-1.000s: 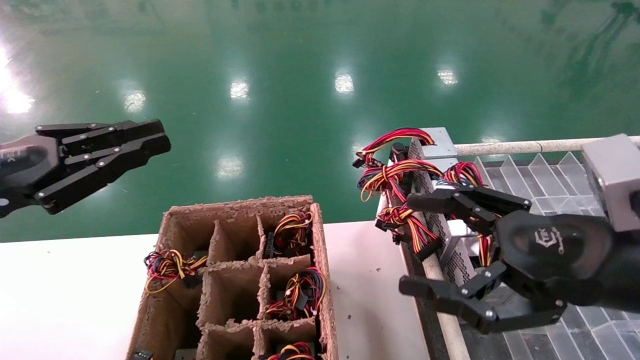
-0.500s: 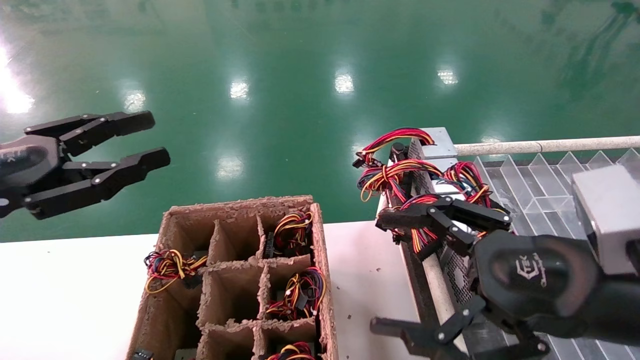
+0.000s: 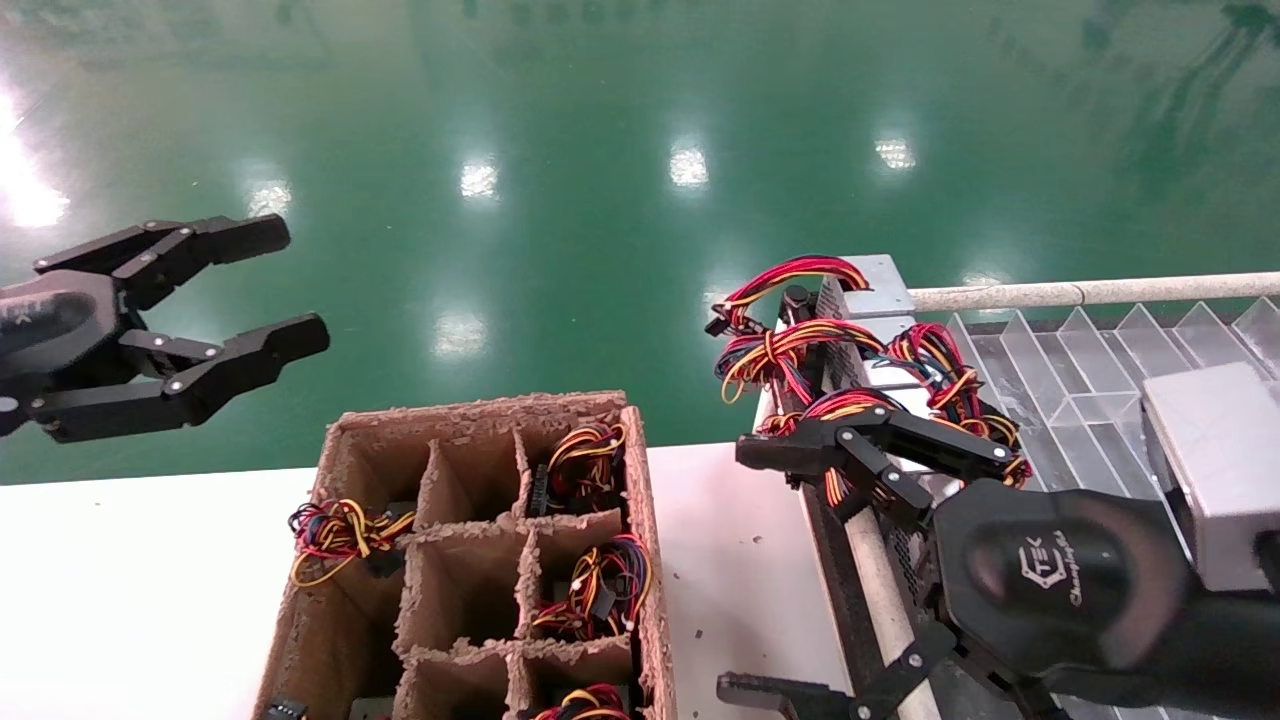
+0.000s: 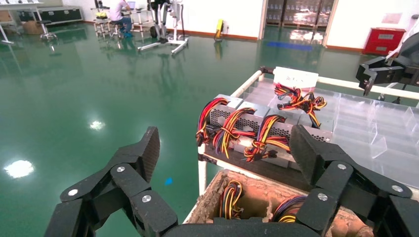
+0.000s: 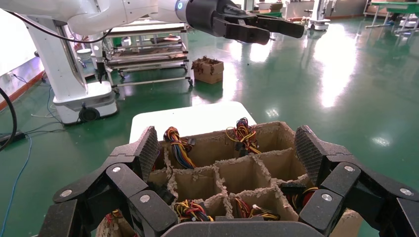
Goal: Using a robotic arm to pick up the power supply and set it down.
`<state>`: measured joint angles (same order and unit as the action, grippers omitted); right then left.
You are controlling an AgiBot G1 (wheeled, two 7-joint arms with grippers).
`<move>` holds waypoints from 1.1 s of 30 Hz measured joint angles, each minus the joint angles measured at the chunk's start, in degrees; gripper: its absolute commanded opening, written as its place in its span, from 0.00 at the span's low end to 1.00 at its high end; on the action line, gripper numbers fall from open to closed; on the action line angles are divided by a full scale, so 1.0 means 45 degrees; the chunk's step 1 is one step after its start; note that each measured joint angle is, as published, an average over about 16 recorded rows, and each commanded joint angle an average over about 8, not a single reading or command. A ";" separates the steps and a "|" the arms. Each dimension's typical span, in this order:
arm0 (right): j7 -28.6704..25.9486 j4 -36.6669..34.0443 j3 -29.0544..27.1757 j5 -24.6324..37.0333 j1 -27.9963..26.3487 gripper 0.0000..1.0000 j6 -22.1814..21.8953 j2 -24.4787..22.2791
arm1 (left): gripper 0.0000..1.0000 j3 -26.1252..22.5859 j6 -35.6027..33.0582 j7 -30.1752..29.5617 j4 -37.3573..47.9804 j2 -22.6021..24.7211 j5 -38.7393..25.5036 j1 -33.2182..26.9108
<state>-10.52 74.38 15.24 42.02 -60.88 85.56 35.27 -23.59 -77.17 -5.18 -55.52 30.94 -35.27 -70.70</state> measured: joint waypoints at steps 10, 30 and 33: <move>-0.0029 -0.0105 0.0095 -0.0008 -0.0083 1.00 0.0006 -0.0031 | 1.00 0.0000 0.0000 0.0000 0.0000 0.0000 0.0000 0.0000; -0.0048 -0.0175 0.0165 -0.0032 -0.0143 1.00 0.0024 -0.0055 | 1.00 0.0000 0.0000 0.0000 0.0000 0.0000 0.0000 0.0000; -0.0050 -0.0179 0.0168 -0.0034 -0.0146 1.00 0.0026 -0.0057 | 1.00 0.0000 0.0000 0.0000 0.0000 0.0000 0.0000 0.0000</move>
<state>-10.75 73.57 16.00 41.86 -61.53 85.68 35.02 -23.59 -77.17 -5.18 -55.53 30.94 -35.27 -70.70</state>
